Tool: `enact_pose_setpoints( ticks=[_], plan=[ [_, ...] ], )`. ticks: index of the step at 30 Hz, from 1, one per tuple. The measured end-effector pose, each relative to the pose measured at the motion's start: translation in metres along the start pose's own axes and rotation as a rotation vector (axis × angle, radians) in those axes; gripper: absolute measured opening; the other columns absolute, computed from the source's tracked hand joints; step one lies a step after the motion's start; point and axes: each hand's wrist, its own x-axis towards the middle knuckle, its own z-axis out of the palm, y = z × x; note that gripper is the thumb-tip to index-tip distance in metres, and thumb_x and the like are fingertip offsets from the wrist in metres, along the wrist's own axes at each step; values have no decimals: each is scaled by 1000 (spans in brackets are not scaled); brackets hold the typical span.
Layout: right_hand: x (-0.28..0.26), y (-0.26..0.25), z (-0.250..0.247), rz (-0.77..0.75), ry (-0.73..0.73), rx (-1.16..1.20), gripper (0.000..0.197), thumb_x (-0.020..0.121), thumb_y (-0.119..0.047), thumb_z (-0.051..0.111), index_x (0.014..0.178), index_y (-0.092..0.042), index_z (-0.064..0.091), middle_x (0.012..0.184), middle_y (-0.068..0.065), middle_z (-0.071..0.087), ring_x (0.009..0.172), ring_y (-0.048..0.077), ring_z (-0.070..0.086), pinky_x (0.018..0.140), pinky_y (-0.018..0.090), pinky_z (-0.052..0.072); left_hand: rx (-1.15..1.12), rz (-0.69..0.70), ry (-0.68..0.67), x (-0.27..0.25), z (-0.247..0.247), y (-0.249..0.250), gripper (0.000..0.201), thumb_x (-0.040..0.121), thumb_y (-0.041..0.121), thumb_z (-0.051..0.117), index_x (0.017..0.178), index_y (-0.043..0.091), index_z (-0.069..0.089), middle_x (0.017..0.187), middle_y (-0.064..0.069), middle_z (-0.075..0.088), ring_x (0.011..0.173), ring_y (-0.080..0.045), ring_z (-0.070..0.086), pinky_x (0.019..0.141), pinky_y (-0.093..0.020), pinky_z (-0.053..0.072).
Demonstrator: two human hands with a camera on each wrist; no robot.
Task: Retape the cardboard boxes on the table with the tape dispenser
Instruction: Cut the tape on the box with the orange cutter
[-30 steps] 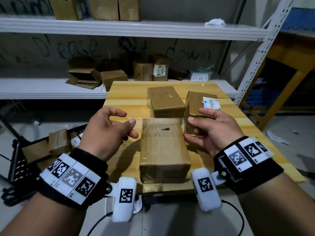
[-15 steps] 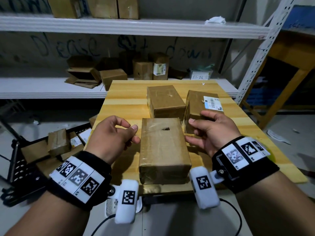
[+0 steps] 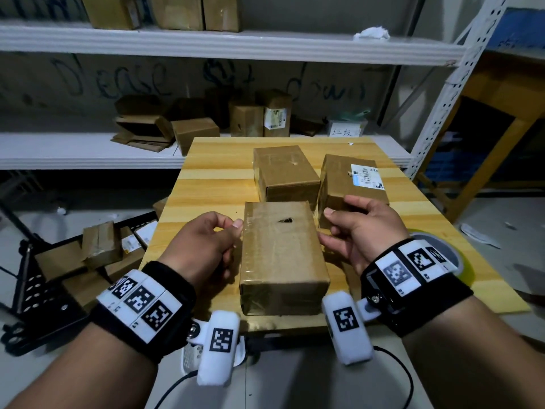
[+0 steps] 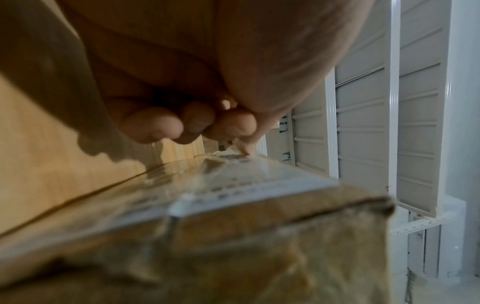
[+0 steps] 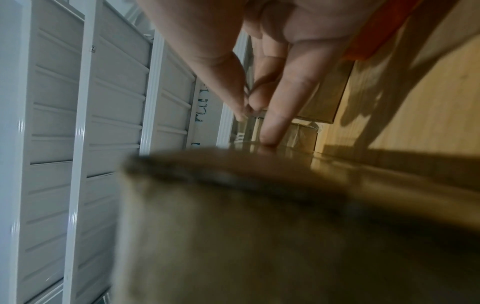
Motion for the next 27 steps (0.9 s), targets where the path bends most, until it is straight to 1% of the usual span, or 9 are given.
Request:
enact_pose_setpoints(
  ticks=[7, 11, 14, 17, 19, 21, 22, 24, 27],
  plan=[
    [-6, 4, 1, 44, -28, 40, 52, 86, 10, 73, 131, -11, 58, 115, 21, 68, 83, 20, 66, 59, 35, 63, 17, 15, -7, -10, -5, 7, 16, 101, 16, 63, 86, 11, 66, 66, -9, 56, 51, -20, 47, 52, -28, 38],
    [-10, 10, 5, 81, -83, 52, 46, 87, 10, 72, 124, -13, 59, 115, 20, 67, 84, 21, 67, 62, 37, 64, 58, 119, 111, -23, -1, 20, 22, 96, 35, 69, 93, 13, 67, 76, 1, 70, 67, -16, 65, 62, -34, 51],
    [-11, 14, 6, 81, -96, 63, 46, 87, 10, 72, 124, -13, 59, 112, 20, 68, 81, 20, 67, 68, 39, 65, 49, 175, 137, -29, 1, 24, 29, 95, 38, 68, 120, 23, 70, 111, 6, 70, 96, -10, 65, 70, -31, 48],
    [-10, 16, 5, 84, -99, 51, 43, 87, 7, 73, 122, -13, 59, 104, 18, 69, 75, 18, 66, 67, 38, 65, 88, 216, 66, -31, -4, 25, 50, 96, 31, 67, 144, 36, 57, 135, 10, 62, 113, -5, 60, 77, -28, 49],
    [-9, 20, 4, 86, -101, 24, 42, 89, 4, 74, 124, -13, 59, 97, 15, 69, 70, 17, 64, 61, 34, 64, 104, 263, -1, -32, -6, 24, 56, 97, 22, 67, 146, 45, 54, 140, 11, 58, 111, 4, 62, 77, -21, 54],
    [-9, 25, 2, 90, -102, 19, 43, 89, 2, 75, 126, -12, 59, 92, 14, 69, 68, 16, 63, 58, 30, 62, 137, 315, -36, -34, -3, 21, 52, 98, 13, 65, 141, 43, 59, 131, 18, 61, 96, 21, 62, 72, -6, 51],
    [-8, 26, 2, 91, -103, 25, 42, 89, 2, 75, 126, -12, 58, 91, 14, 69, 68, 17, 63, 57, 29, 61, 190, 341, -33, -34, -2, 19, 48, 99, 12, 64, 138, 39, 62, 132, 21, 61, 98, 27, 57, 75, 0, 47],
    [-7, 29, 1, 85, -101, 36, 39, 90, 1, 74, 123, -13, 59, 89, 13, 69, 69, 17, 63, 56, 28, 61, 254, 365, -11, -33, 0, 16, 38, 99, 14, 64, 132, 31, 69, 137, 19, 62, 106, 31, 50, 83, 5, 41],
    [-5, 36, 1, 57, -95, 19, 37, 90, -1, 75, 121, -15, 61, 90, 12, 68, 68, 16, 66, 61, 30, 61, 285, 366, 19, -33, 1, 15, 33, 100, 14, 64, 129, 25, 72, 132, 16, 65, 98, 32, 51, 76, 7, 38]
  ],
)
